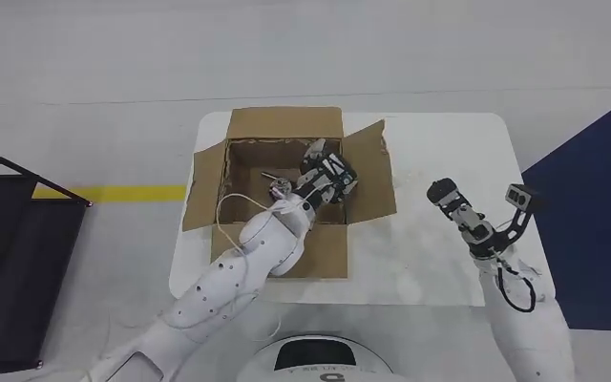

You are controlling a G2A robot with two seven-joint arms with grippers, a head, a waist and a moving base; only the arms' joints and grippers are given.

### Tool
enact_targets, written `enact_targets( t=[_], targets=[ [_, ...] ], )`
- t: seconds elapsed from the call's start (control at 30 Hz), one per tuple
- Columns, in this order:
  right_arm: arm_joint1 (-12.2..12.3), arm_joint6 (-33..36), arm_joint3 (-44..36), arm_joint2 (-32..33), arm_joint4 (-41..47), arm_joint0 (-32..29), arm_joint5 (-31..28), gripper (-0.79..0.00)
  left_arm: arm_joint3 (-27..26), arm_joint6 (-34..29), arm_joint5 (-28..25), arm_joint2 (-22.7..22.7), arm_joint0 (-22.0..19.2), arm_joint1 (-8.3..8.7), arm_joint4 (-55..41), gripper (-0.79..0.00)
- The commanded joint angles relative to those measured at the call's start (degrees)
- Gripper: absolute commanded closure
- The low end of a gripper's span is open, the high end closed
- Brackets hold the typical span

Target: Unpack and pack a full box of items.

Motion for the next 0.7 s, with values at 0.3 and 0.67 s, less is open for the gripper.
enact_targets(
  t=[0.3,0.67],
  targets=[
    [0.83,-0.01,-12.10,3.04,0.38,1.17,0.00,-0.785,-17.50,5.72,1.64,-21.59,14.45,3.38,-6.20,-0.785],
    [-1.43,-1.88,-11.39,-6.93,-15.42,14.09,0.46,-0.785,-17.50,12.02,1.49,-45.04,26.17,5.05,-18.38,-0.785]
  ],
)
